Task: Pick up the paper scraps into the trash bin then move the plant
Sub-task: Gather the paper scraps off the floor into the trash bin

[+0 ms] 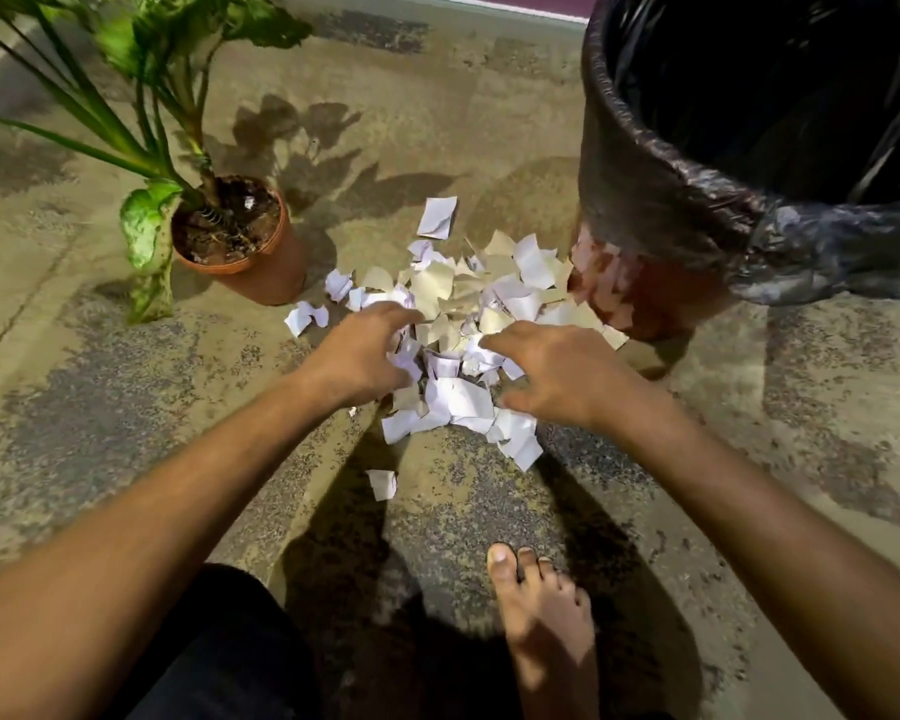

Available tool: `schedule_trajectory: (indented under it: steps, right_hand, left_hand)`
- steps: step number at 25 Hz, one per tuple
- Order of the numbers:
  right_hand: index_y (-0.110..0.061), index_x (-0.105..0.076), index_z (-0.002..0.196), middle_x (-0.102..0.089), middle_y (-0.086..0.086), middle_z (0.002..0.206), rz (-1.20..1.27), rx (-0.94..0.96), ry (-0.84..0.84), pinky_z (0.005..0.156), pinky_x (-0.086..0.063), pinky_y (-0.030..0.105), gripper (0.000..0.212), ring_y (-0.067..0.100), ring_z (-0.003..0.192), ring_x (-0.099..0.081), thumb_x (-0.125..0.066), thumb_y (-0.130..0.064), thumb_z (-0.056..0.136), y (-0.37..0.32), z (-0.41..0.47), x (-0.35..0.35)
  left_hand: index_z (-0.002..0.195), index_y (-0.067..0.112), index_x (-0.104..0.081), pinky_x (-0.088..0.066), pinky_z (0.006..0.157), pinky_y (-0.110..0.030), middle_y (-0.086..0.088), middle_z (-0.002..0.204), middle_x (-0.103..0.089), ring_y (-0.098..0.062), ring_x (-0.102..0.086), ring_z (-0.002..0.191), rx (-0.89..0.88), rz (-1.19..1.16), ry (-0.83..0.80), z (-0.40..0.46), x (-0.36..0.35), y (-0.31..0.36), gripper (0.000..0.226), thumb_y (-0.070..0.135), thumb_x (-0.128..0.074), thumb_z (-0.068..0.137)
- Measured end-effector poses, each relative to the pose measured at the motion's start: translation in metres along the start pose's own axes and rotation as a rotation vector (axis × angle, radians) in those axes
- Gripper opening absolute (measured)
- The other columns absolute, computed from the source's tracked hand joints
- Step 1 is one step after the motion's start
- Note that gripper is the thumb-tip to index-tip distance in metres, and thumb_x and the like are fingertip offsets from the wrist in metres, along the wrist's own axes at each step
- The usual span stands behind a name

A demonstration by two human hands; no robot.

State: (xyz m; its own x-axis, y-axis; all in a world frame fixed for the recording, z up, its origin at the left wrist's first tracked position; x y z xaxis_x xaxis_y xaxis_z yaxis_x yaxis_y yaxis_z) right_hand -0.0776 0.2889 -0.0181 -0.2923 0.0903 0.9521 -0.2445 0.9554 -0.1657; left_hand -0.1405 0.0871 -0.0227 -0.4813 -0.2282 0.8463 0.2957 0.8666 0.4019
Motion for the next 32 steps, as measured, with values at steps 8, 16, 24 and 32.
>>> schedule_trajectory:
  steps: [8,16,24,32]
  right_hand:
    - [-0.041,0.013,0.151,0.002,0.01,0.163,-0.172,0.173,-0.22,0.072,-0.056,0.04,0.124,0.043,0.126,-0.043,-0.077,-0.014,0.071,-0.003,-0.002,-0.1]
    - [-0.042,-0.021,0.152,-0.021,0.01,0.162,-0.091,0.234,-0.151,0.08,-0.051,0.036,0.089,0.034,0.128,-0.05,-0.064,-0.002,0.086,-0.016,0.018,-0.103]
    - [-0.018,-0.049,0.136,-0.056,0.007,0.119,-0.146,0.183,-0.091,0.067,-0.051,0.041,0.056,0.033,0.09,-0.062,-0.049,0.004,0.084,-0.014,0.031,-0.085]
    - [-0.014,-0.065,0.127,-0.069,0.01,0.12,0.052,0.093,0.279,0.078,-0.059,0.038,0.042,0.029,0.092,-0.071,-0.061,0.002,0.089,-0.01,0.024,0.013]
  left_hand:
    - [0.151,0.023,0.005,-0.043,0.105,-0.045,-0.015,0.158,-0.001,-0.039,-0.032,0.139,0.126,0.287,-0.389,-0.027,-0.076,-0.032,0.135,0.031,-0.091,0.057]
    - [0.144,0.026,-0.02,-0.054,0.089,-0.049,-0.022,0.15,-0.017,-0.043,-0.056,0.111,0.09,0.371,-0.248,-0.018,-0.095,-0.023,0.088,-0.013,-0.06,0.076]
    - [0.111,0.007,-0.066,-0.051,0.084,-0.035,-0.019,0.113,-0.063,-0.036,-0.063,0.102,0.146,0.147,-0.048,0.006,-0.069,-0.029,0.029,0.001,-0.053,0.086]
    - [0.091,0.011,-0.073,-0.041,0.058,-0.026,-0.013,0.074,-0.067,-0.032,-0.064,0.072,0.152,-0.09,0.203,0.023,-0.021,-0.014,0.013,0.011,-0.065,0.081]
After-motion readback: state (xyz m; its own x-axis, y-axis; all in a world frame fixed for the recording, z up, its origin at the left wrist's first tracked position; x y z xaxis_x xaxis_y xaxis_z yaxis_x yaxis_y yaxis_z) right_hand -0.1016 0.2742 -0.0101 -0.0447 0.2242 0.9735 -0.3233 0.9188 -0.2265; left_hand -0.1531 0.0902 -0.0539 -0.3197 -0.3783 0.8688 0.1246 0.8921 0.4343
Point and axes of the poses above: each hand's wrist, its own z-axis towards the middle knuckle, its own x-axis out of the back of the hand, y = z × x, the point moved 3 cm from there along z, towards the middle knuckle
